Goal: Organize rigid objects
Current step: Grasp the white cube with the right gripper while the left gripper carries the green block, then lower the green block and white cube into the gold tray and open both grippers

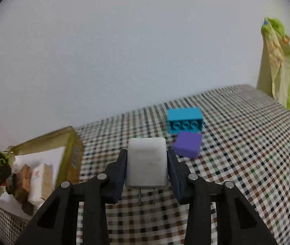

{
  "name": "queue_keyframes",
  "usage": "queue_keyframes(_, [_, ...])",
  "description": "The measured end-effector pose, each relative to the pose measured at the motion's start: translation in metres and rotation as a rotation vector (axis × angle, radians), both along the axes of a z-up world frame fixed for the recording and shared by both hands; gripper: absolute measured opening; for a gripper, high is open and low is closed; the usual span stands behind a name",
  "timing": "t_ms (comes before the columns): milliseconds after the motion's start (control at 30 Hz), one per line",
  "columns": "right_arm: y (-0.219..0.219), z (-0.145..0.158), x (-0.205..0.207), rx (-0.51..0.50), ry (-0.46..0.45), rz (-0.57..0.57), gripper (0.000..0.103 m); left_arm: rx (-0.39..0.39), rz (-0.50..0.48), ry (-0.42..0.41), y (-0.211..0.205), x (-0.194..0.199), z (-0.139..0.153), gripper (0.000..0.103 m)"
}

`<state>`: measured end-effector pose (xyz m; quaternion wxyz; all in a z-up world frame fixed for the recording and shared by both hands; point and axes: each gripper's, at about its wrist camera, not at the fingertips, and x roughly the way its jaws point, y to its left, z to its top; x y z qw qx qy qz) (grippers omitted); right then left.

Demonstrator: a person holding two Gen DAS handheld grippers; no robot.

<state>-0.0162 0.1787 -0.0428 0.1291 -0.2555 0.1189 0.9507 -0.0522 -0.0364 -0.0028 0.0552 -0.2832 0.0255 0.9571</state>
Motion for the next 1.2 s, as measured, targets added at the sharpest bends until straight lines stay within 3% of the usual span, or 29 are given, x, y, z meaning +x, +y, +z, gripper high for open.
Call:
queue_keyframes(300, [-0.058, 0.024, 0.025, 0.086, 0.158, 0.076, 0.041, -0.009, 0.049, 0.01, -0.012, -0.006, 0.001, 0.048])
queue_keyframes(733, [-0.127, 0.027, 0.002, 0.086, 0.171, 0.187, 0.041, -0.025, 0.113, 0.023, -0.029, -0.017, -0.002, 0.048])
queue_keyframes(1200, [-0.157, 0.018, -0.035, 0.121, 0.187, 0.212, 0.041, -0.041, 0.221, -0.002, -0.067, -0.036, -0.014, 0.048])
